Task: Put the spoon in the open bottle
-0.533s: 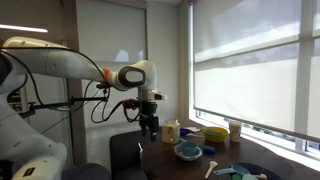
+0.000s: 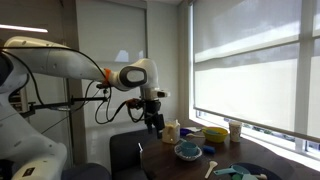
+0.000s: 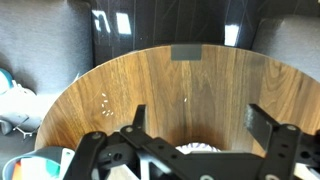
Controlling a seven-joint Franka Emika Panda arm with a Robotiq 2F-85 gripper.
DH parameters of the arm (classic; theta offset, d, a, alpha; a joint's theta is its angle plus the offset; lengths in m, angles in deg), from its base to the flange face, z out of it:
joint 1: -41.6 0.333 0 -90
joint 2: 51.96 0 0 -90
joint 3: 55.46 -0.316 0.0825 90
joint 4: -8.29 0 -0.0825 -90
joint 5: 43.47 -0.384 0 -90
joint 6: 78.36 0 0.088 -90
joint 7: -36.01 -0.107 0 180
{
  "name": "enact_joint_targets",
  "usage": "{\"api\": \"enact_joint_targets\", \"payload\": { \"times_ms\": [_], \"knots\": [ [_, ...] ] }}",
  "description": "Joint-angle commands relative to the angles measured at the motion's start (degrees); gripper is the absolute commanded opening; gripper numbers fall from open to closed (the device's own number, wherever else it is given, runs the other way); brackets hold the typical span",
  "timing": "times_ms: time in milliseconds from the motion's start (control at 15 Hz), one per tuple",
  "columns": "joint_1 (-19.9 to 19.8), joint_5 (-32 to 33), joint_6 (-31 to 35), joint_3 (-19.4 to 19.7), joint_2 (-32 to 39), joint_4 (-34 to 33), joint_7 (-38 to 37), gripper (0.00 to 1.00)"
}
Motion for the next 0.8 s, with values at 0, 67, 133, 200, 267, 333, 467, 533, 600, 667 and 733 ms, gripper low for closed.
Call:
{"api": "enact_joint_targets", "payload": {
  "times_ms": [0,67,133,200,267,333,467,533,600,667,733],
  "knots": [
    [-1.25,1.51,3.46,1.81,6.35,-5.5,0.22,1.0],
    [-1.65,1.73,3.53,2.35,8.08,-7.04,0.67,1.0],
    [-1.83,1.57,2.02,3.11,10.28,-9.2,1.77,1.0],
    [-1.71,1.01,-2.13,4.2,13.17,-12.33,4.58,1.0],
    [-1.75,1.01,-5.88,4.92,15.46,-14.97,6.93,1.0],
    [-1.73,1.0,-8.48,5.83,17.64,-17.46,9.66,1.0],
    [-2.0,2.94,-14.49,6.47,21.86,-22.67,13.32,1.0],
    [-2.02,4.48,-16.68,6.55,23.61,-24.82,15.16,1.0],
    [-1.95,5.65,-18.85,6.65,25.18,-26.77,17.22,1.0],
    [-1.84,6.51,-21.89,6.47,26.68,-28.93,18.69,1.0],
    [-2.04,4.34,-16.36,6.68,22.36,-22.79,15.6,1.0]
  ]
}}
